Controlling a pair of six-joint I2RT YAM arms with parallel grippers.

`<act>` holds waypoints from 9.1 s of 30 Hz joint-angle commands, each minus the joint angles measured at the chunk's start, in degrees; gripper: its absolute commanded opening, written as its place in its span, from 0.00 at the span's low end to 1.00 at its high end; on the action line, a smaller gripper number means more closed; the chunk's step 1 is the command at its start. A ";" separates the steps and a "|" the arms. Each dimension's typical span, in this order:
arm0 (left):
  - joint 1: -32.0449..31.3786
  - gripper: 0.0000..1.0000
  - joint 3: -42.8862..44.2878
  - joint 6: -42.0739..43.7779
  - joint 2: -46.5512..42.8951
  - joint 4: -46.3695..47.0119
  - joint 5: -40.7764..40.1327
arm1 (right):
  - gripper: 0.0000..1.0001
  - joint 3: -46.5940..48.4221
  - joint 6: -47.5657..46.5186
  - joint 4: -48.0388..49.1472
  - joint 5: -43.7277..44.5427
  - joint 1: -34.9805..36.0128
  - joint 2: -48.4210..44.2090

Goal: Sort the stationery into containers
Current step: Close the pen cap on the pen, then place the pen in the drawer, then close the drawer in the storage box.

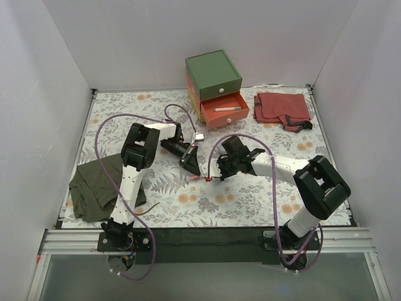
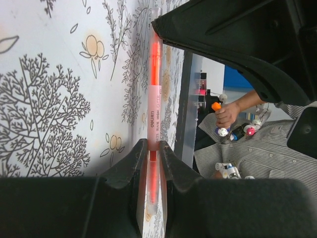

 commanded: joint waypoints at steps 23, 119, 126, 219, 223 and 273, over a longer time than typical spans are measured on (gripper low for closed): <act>-2.17 0.00 2.14 -0.27 -2.51 -0.45 -3.33 | 0.01 13.03 16.86 -6.74 -11.54 1.35 6.84; -5.69 0.00 -0.32 -15.13 4.44 22.23 -13.62 | 0.01 7.06 23.89 3.45 -17.70 6.19 8.52; -4.90 0.06 -3.83 -16.18 -0.30 22.41 -15.63 | 0.01 6.71 22.75 0.55 -13.93 5.13 7.64; 14.44 0.52 -13.59 -48.35 -35.55 43.67 -58.79 | 0.01 40.98 31.96 -19.23 -11.72 -28.97 14.75; 14.44 0.52 -14.82 -48.18 -35.12 43.41 -58.44 | 0.01 45.28 34.43 -17.82 -13.04 -28.97 18.62; 14.53 0.71 -14.64 -50.20 -32.57 44.73 -58.45 | 0.98 25.25 67.39 17.86 -5.06 -23.17 1.92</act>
